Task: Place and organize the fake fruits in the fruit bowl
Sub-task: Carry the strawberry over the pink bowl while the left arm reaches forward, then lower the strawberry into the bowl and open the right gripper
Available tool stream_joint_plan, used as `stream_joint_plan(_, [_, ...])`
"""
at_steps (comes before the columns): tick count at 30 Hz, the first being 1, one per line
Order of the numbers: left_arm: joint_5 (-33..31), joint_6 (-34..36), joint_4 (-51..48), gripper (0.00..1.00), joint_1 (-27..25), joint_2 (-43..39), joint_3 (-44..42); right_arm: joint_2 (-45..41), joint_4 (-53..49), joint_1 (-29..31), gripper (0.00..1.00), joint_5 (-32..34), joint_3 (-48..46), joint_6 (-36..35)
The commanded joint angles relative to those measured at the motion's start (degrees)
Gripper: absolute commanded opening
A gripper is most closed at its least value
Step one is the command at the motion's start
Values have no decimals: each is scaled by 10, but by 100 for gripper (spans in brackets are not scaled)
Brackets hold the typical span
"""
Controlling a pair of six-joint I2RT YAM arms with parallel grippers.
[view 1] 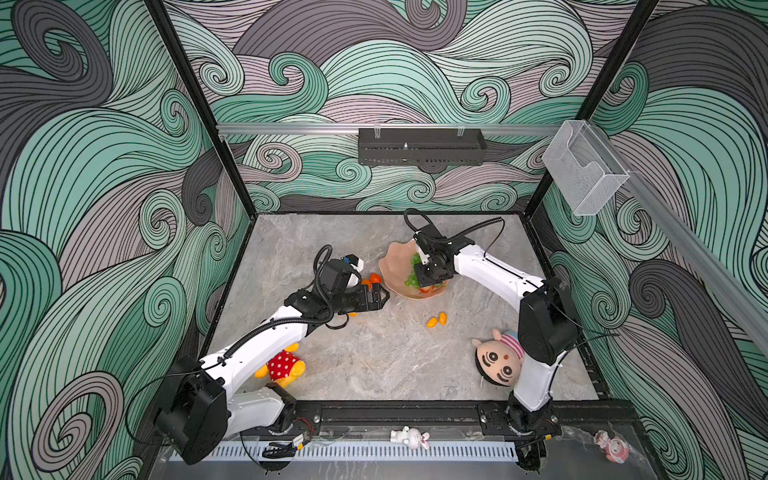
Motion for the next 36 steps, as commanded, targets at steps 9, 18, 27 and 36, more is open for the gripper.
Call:
stream_joint_plan(9, [-11,8,-11,99,-4,-11,7,59,2,4,3,-54,67,6])
stream_joint_plan(18, [-22,8,-19,99,-4,-23,1,72,13,8,26,-87,89,16])
stream_joint_plan(27, [-125,9,-55,99,-1,-57,3,33,55,17,31,-98,63,12])
stream_joint_plan(36, [-124,0,-72,99,64,-97,-12,70,51,76,31,-84,120,6])
